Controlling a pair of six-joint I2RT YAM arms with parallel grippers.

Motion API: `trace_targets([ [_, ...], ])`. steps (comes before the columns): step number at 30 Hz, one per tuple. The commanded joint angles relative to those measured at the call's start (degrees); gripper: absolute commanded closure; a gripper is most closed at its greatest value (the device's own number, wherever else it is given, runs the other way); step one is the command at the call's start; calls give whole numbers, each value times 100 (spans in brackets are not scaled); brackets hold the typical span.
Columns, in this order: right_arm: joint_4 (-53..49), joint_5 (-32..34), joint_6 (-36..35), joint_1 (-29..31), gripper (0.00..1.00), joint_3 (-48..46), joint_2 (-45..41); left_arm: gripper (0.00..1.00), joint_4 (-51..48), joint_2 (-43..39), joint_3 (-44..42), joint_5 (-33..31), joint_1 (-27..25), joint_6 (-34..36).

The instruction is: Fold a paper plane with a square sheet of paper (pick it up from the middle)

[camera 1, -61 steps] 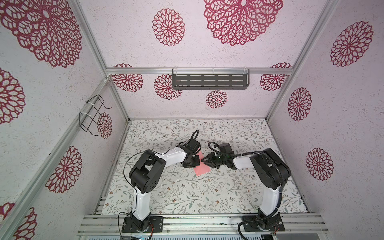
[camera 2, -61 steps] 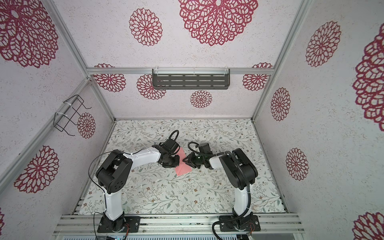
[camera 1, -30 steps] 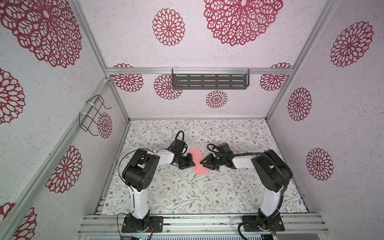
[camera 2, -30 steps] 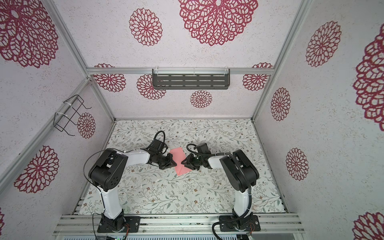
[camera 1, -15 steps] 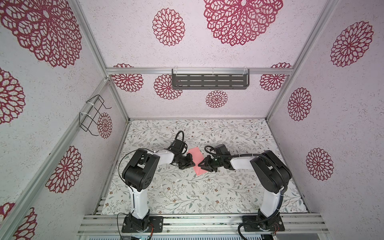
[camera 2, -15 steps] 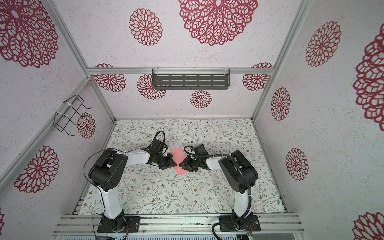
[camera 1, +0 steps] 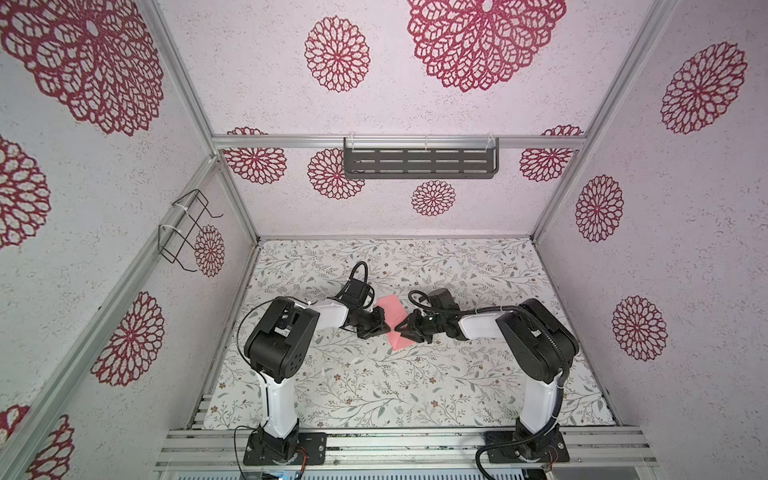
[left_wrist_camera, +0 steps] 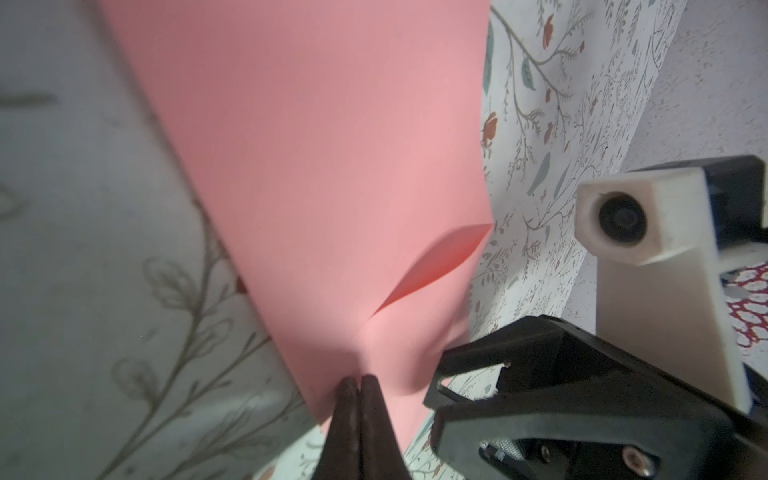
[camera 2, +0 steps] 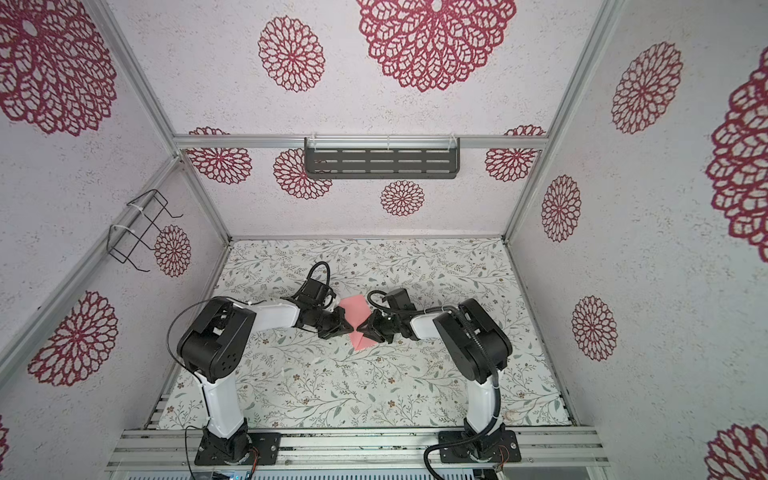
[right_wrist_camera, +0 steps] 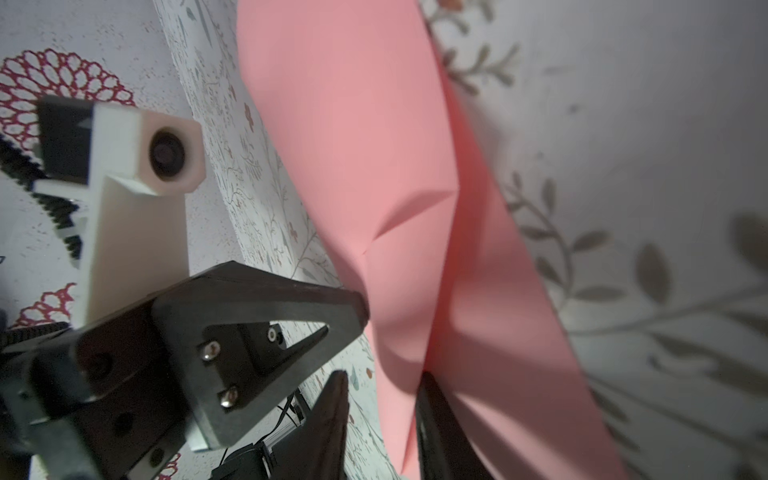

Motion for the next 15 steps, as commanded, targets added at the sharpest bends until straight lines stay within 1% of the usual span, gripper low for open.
trace_targets([
  [1,562,-141,199,10,70,47,-7,97,-574,568,-306,-804,-15,7],
  [5,653,-84,159,-23,72,-24,-8,98,-604,567,-297,-814,-12,32],
  [9,381,21,-72,-45,75,70,117,98,-612,546,-289,-813,-8,59],
  [15,236,82,-264,-54,83,178,218,97,-648,387,-186,-743,4,93],
])
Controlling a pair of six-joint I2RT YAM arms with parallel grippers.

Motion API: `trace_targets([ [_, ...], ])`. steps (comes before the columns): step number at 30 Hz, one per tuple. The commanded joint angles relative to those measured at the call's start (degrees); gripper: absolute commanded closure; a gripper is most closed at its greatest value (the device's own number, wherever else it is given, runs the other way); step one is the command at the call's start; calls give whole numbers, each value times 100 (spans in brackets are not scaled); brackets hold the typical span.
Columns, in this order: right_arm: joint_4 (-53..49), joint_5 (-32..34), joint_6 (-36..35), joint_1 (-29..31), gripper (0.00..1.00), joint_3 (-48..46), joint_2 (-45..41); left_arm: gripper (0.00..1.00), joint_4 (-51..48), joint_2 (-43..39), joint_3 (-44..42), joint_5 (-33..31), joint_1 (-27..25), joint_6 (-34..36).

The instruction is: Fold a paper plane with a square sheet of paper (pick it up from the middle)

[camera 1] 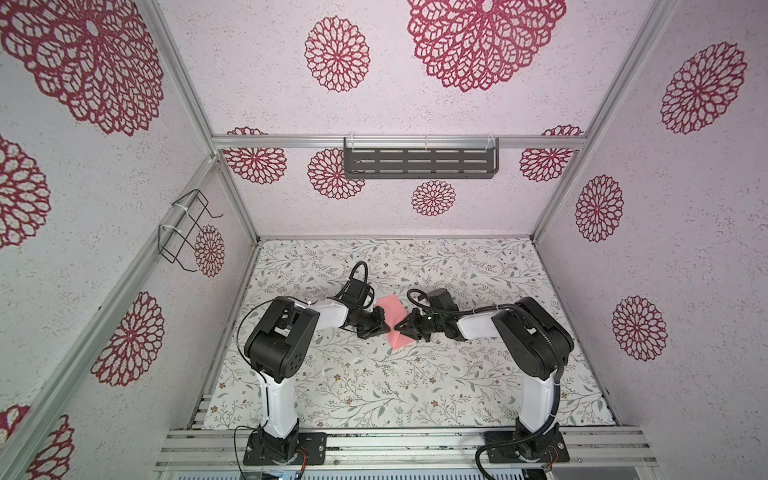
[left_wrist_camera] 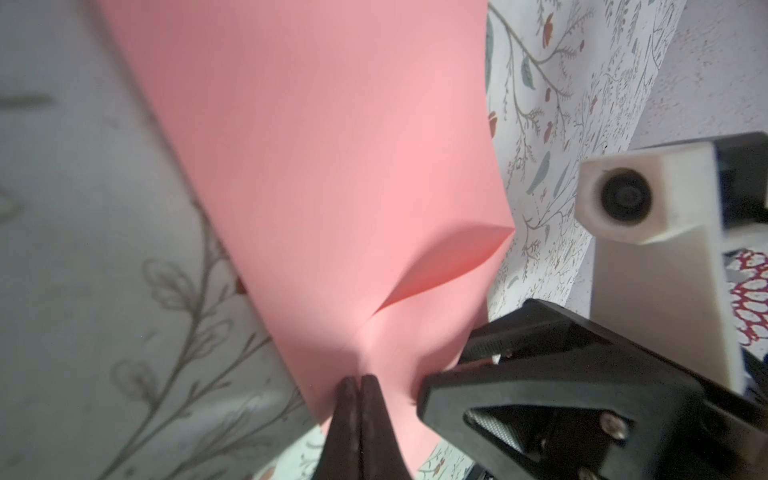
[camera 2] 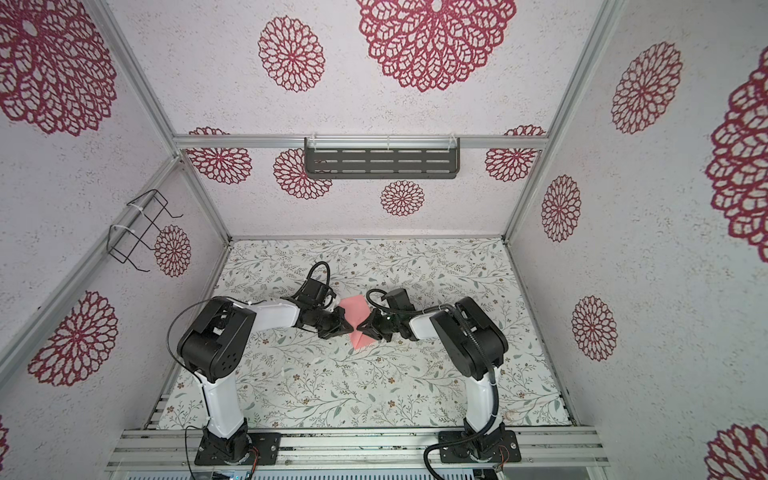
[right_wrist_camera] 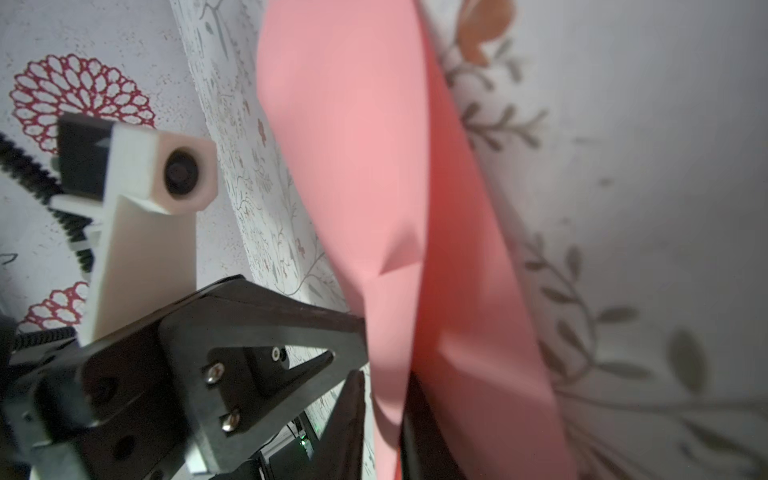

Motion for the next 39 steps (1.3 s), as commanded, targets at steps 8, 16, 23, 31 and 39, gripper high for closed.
trace_targets([
  [8,448,31,-306,-47,94,41,-203,77,-427,-709,-49,-546,223,-164],
  [16,1377,-136,-190,-100,94,41,-618,33,900,-2200,-1245,-440,462,-1060],
  [23,2362,-509,637,-100,93,328,-723,11,3397,-2923,-2458,-114,434,-2307],
  [31,3186,-778,1451,-73,92,401,-639,12,3945,-2860,-2374,-37,281,-2428],
  [39,3418,-813,1731,-73,92,359,-659,44,4209,-2735,-2222,-47,302,-2452],
])
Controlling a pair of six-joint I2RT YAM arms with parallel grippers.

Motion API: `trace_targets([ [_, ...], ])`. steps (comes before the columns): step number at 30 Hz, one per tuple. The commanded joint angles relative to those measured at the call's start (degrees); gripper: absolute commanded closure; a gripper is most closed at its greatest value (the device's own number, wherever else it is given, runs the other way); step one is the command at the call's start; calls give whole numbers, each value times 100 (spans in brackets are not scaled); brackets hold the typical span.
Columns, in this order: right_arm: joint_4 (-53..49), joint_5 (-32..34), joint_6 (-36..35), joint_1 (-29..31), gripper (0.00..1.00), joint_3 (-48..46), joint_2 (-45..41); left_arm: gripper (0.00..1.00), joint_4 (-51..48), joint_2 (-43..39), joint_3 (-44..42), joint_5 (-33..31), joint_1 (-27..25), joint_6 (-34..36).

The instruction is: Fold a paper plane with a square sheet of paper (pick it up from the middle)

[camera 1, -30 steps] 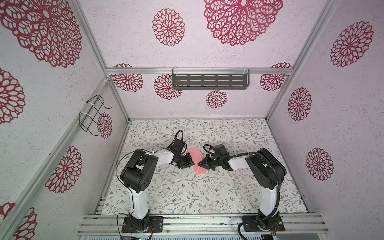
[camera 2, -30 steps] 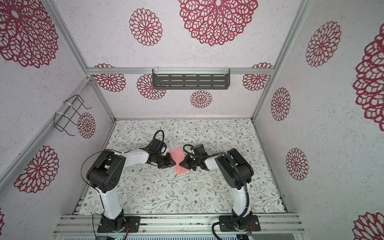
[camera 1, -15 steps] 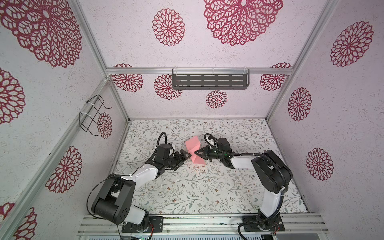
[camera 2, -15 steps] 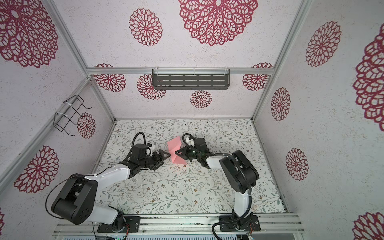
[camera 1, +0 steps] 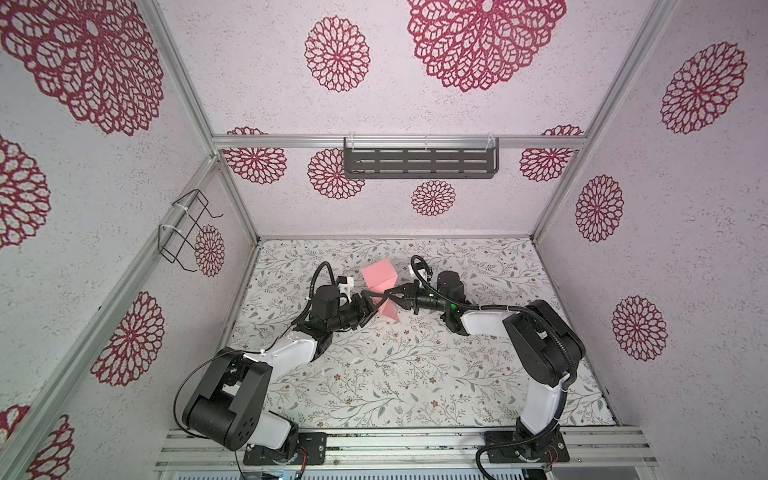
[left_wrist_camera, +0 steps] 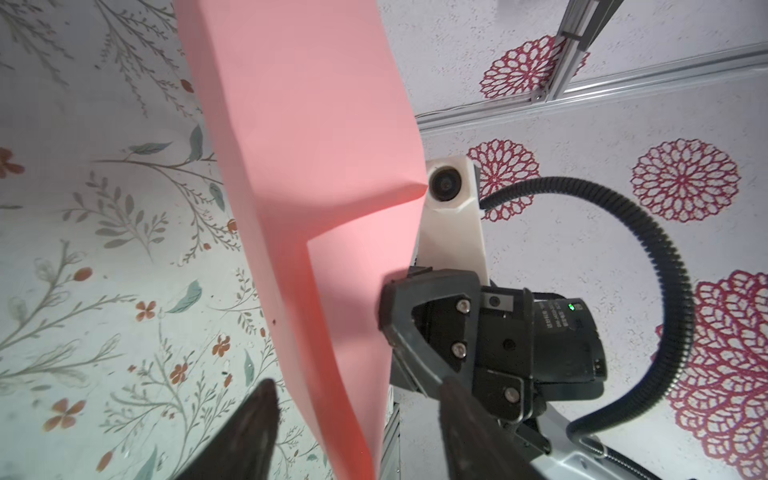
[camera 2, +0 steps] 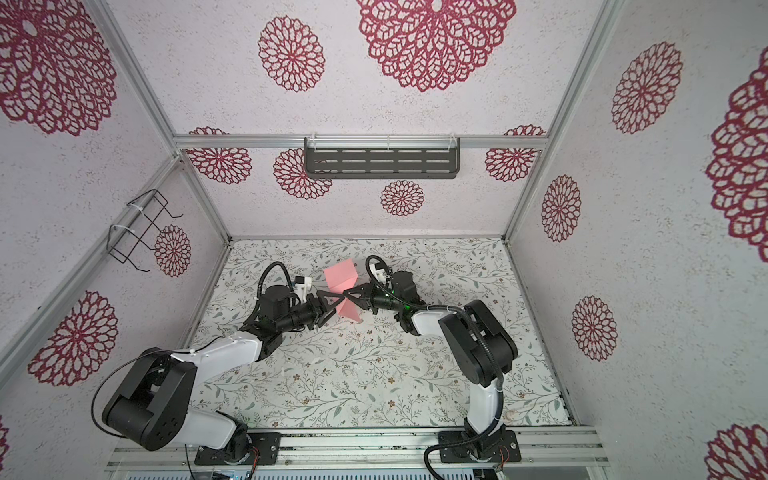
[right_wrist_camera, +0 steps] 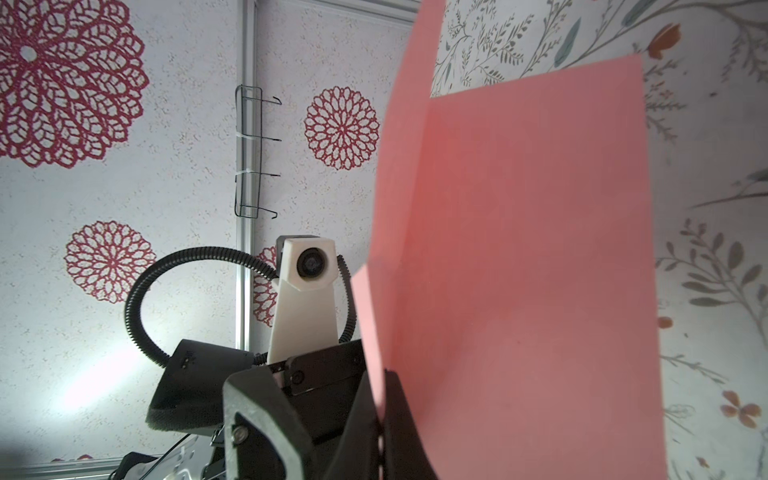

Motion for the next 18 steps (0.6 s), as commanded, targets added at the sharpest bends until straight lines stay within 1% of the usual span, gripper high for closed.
trace_targets([
  [1,426,-149,196,-3,92,116,-193,49,414,66,123,19,-10,-90],
  [4,425,-148,205,-4,92,98,-202,61,412,57,174,4,-7,-24],
  [8,398,-140,197,-1,91,98,-210,72,392,54,185,-24,14,-16],
  [13,168,-110,58,-4,89,116,-244,84,362,54,172,-14,84,22],
  [18,-155,-30,-175,-31,83,125,-303,92,172,72,198,-5,155,99],
])
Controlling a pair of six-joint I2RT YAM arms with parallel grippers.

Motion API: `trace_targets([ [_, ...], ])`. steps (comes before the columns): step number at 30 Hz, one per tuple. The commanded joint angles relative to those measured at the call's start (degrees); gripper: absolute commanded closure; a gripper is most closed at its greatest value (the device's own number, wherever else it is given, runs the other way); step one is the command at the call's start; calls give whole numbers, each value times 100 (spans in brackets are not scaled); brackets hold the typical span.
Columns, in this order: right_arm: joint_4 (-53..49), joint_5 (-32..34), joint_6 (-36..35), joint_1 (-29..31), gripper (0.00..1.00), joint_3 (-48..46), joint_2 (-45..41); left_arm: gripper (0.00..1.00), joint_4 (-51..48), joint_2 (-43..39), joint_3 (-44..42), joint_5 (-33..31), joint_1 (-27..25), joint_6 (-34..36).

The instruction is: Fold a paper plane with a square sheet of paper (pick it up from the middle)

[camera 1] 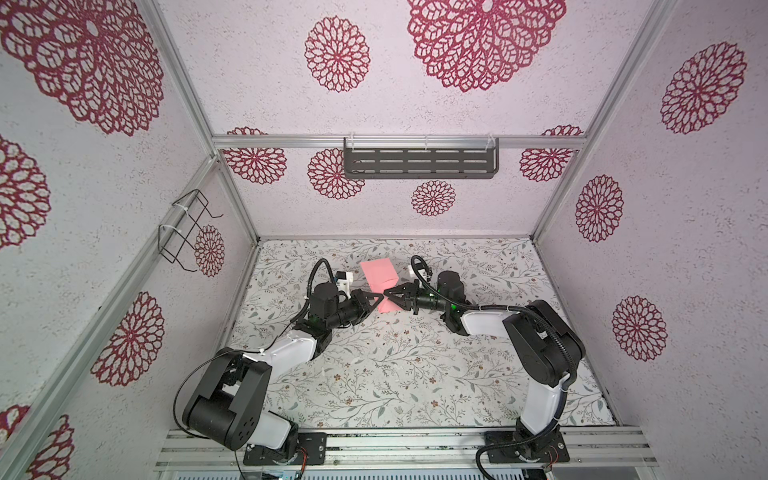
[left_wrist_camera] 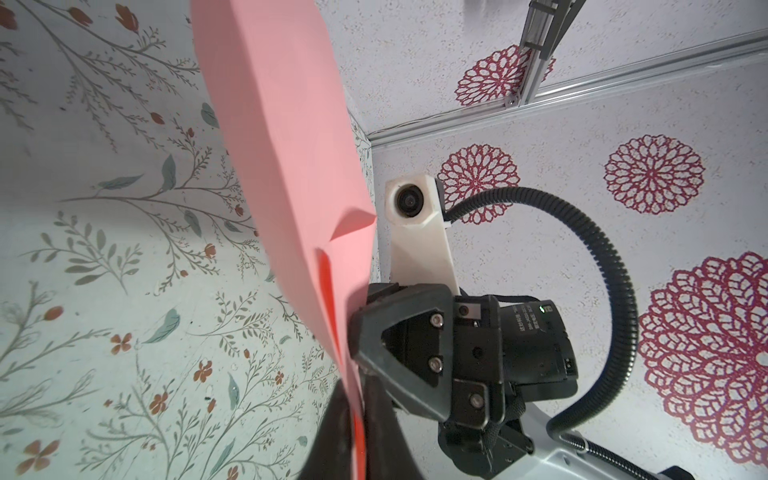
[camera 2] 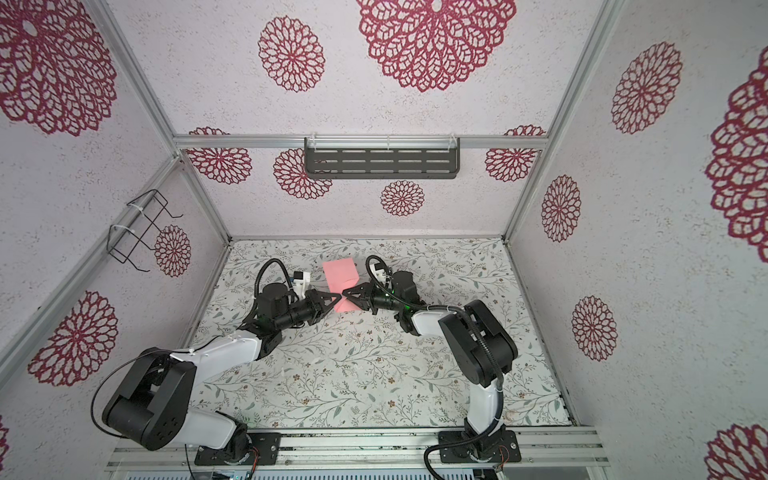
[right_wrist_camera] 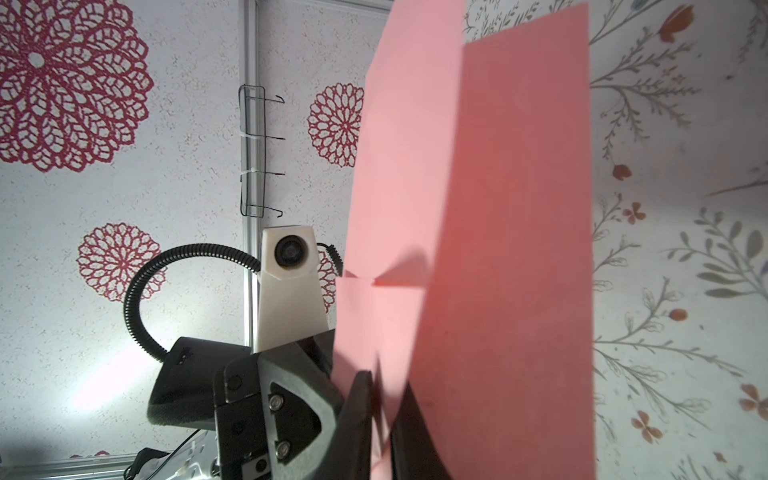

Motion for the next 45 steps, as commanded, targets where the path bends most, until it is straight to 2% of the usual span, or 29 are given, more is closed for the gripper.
trace_targets([
  [1,-204,49,-347,-49,81,127,-326,93,-121,61,133,-16,97,81],
  [3,-557,148,-616,-119,75,120,-421,97,-400,23,161,-28,142,227],
  [6,-1558,526,-1451,-293,61,142,-703,99,-1361,-122,314,-153,220,728],
  [9,-2854,1258,-2498,-488,46,226,-1046,100,-3349,-322,835,-747,240,1797],
  [11,-3561,1867,-3164,-633,37,270,-1262,100,-4856,-369,1390,-1490,223,2478],
  [14,-4129,2654,-3814,-823,25,298,-1524,100,-6547,-325,2154,-2702,145,3144],
  [17,-4464,3401,-4311,-935,12,313,-1755,99,-8098,23,3061,-4221,-101,3490],
  [20,-4551,3950,-4677,-986,1,265,-1976,99,-9232,605,3889,-5531,-416,3605],
  [22,-4560,4306,-4831,-1004,1,186,-2156,99,-9779,1065,4412,-6190,-631,3670],
  [25,-4478,4675,-4853,-1051,1,-22,-2428,99,-10191,1790,4951,-6655,-884,3617],
  [30,-4435,4723,-4707,-1231,2,-295,-2673,98,-10055,3024,5534,-6574,-1296,3742],
  [33,-4478,4578,-4547,-1352,4,-393,-2719,96,-9728,3707,5905,-6018,-1512,3855],
  [36,-4374,4409,-4393,-1411,6,-532,-2792,90,-9407,4177,6259,-5443,-1659,3868],
  [40,-4461,4326,-4243,-1457,6,-615,-2798,75,-8937,4212,6440,-4624,-1653,3853],
  [45,-4369,3679,-4218,-1441,8,-599,-2487,51,-8194,3446,5899,-3601,-1256,3721],
])
